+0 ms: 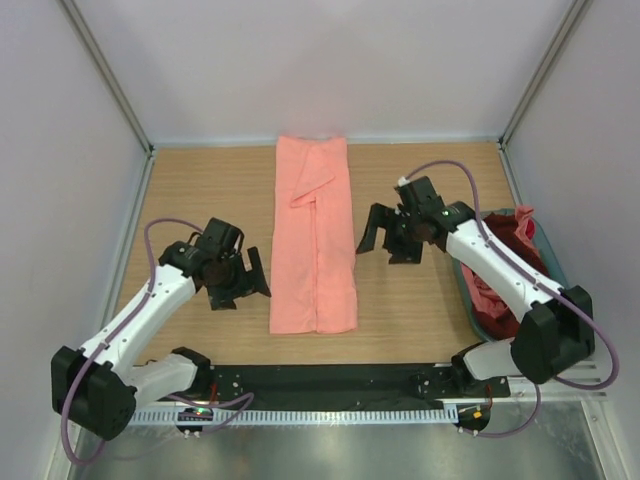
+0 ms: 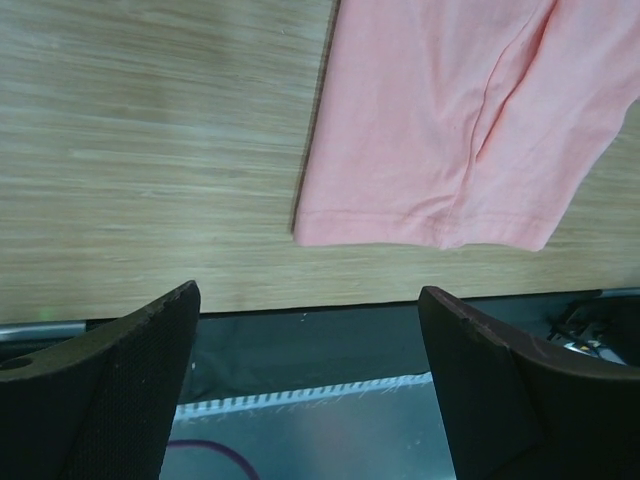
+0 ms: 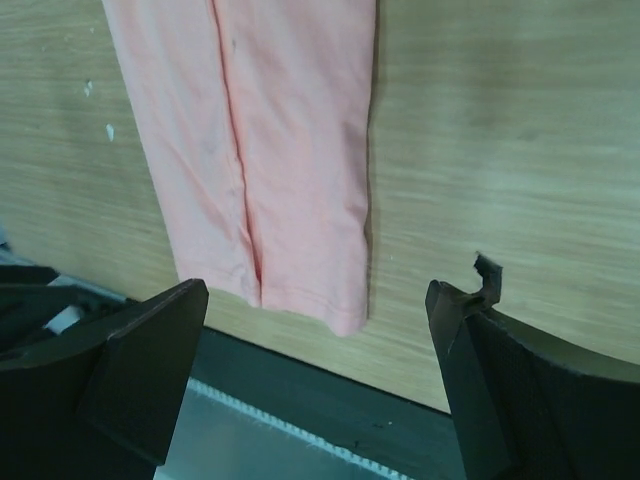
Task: Fold and stack the t-shirts
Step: Fold the tshirt
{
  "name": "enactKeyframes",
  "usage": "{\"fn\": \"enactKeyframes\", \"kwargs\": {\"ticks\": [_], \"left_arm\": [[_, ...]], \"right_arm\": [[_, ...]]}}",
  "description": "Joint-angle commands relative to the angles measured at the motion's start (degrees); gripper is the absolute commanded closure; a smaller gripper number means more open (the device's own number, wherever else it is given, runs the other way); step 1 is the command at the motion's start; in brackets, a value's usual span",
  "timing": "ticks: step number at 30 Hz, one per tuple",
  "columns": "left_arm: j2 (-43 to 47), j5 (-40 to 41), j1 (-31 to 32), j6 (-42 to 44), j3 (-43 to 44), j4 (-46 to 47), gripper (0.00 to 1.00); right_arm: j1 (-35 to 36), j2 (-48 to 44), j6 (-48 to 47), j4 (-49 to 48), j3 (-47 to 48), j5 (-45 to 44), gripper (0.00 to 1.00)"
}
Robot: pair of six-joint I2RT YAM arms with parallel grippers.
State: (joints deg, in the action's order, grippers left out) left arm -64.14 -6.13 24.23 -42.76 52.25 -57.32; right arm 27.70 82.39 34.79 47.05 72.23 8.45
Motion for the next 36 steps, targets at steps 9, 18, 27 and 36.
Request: {"fn": "enactKeyframes", "kwargs": {"ticks": [9,18,27,36], "left_arm": [[8.5,-7.3,-0.6,-14.3,-14.6,12.1,0.24],[2.8,-12.1,-0.6,-15.4,-20.3,23.1,0.43],[-6.2,-10.4,-0.6,-10.9,-18.9,23.0,0.51],[-9.2,-11.0,-0.5,-10.0,-21.1,24.5,0.5]], "right_arm": [[-8.8,-14.6,-3.2,-11.7,-27.9,25.7,0.14],[-6.0,-16.7,2.2,-24.9,-43.0,26.4,0.31],[1.6,-10.4,6.3,-34.5,-46.0,20.4,0.38],[4.8,-5.0,8.7,-41.9,-46.7,19.9,0.39]]}}
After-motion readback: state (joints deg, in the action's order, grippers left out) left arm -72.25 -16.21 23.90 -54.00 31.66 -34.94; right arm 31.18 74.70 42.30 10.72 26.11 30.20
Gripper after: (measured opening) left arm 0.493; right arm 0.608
